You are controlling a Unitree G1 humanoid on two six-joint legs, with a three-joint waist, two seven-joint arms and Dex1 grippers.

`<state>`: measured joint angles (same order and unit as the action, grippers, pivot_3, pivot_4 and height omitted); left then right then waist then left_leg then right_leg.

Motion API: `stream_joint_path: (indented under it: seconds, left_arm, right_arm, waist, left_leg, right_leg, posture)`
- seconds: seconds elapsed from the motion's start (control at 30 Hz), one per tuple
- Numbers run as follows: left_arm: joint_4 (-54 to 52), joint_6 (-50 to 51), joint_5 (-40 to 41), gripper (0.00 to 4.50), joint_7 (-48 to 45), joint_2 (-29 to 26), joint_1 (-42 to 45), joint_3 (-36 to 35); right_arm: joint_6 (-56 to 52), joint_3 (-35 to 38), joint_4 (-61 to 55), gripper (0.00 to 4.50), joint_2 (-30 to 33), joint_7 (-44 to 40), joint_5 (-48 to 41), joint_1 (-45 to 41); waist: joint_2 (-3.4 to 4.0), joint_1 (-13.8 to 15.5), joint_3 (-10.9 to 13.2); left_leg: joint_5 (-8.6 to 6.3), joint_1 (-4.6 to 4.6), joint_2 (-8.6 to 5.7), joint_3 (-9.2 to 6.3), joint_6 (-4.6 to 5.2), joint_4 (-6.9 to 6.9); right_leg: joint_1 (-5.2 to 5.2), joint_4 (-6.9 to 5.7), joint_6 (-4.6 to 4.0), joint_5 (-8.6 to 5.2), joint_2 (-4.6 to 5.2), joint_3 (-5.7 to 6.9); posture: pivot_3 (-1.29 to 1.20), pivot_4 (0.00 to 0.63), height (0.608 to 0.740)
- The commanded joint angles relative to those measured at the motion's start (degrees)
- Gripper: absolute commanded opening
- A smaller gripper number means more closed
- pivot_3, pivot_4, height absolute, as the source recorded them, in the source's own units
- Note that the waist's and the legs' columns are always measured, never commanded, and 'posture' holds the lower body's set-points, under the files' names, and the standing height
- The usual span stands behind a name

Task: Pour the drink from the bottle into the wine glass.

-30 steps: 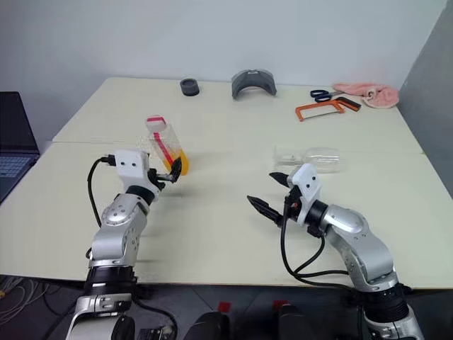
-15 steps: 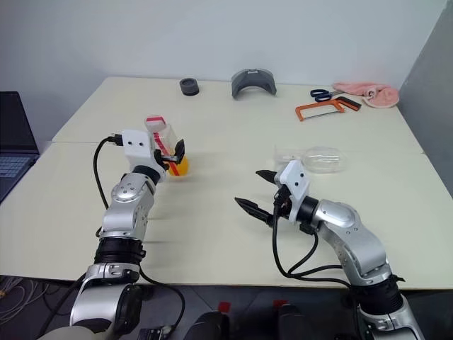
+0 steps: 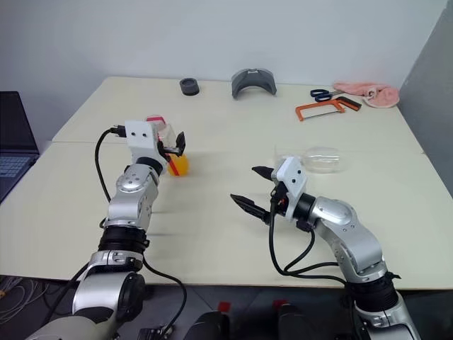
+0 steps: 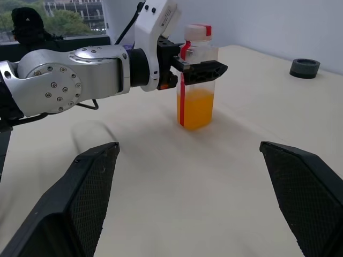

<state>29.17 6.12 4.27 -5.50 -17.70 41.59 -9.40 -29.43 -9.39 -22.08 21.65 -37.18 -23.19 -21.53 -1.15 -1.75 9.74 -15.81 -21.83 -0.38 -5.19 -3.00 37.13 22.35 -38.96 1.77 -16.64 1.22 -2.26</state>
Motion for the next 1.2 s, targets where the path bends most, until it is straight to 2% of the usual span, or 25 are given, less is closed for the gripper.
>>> stream_joint_path:
  seconds: [0.03,0.5,0.6,0.77,0.83,1.2]
  left_arm:
    - [-0.98,0.17,-0.05,4.49,0.93,0.17,2.0,-0.27]
    - [-0.25,1.06,-0.98,4.49,1.58,-0.29,2.33,0.27]
    - [-0.07,0.9,-1.1,3.87,1.53,-0.3,2.38,0.26]
    - [-0.15,0.1,-0.92,2.27,1.28,-0.3,2.45,0.08]
    - [-0.26,-0.41,-0.83,1.86,0.94,-0.29,2.39,0.13]
    - [-7.11,0.53,3.05,1.79,-3.54,3.06,-1.14,0.76]
  right_arm:
    - [0.9,0.19,-1.1,4.5,-0.3,-0.13,0.07,-0.95]
    - [0.97,0.49,-0.77,4.5,-0.62,0.08,0.14,-1.2]
    - [0.95,0.61,-0.8,4.5,-0.82,0.07,0.12,-1.24]
    - [0.98,0.83,-1.08,4.5,-0.85,0.18,0.16,-1.1]
    - [1.0,0.88,-1.14,4.5,-0.88,0.25,0.16,-1.05]
    - [1.64,1.19,-2.4,4.5,-0.23,-0.25,0.08,-0.82]
  waist:
    - [0.0,0.0,0.0]
    - [0.0,0.0,0.0]
    - [0.0,0.0,0.0]
    - [0.0,-0.01,0.0]
    - [0.0,-0.01,0.0]
    - [0.0,0.05,0.0]
  left_leg:
    - [0.0,0.0,0.0,0.0,0.0,0.0]
    - [0.08,-0.01,-0.01,0.0,-0.13,0.0]
    - [0.08,-0.01,-0.01,0.0,-0.14,0.0]
    - [0.08,-0.01,0.0,0.0,-0.15,0.0]
    - [0.09,-0.01,0.0,0.01,-0.15,0.0]
    - [0.1,-0.04,0.02,-0.01,-0.18,0.01]
  right_leg:
    - [0.0,0.0,0.0,0.0,0.0,0.0]
    - [0.0,0.0,0.0,0.0,0.0,0.0]
    - [0.0,0.0,0.0,0.0,0.0,0.0]
    - [0.0,-0.01,0.0,0.0,0.0,0.0]
    - [0.01,-0.01,0.0,0.0,0.0,0.0]
    - [0.01,-0.01,0.0,0.0,0.06,0.0]
  posture:
    - [0.0,0.15,0.74]
    - [0.0,0.15,0.74]
    - [0.0,0.15,0.74]
    - [0.0,0.15,0.74]
    - [0.0,0.15,0.74]
    - [0.0,0.15,0.74]
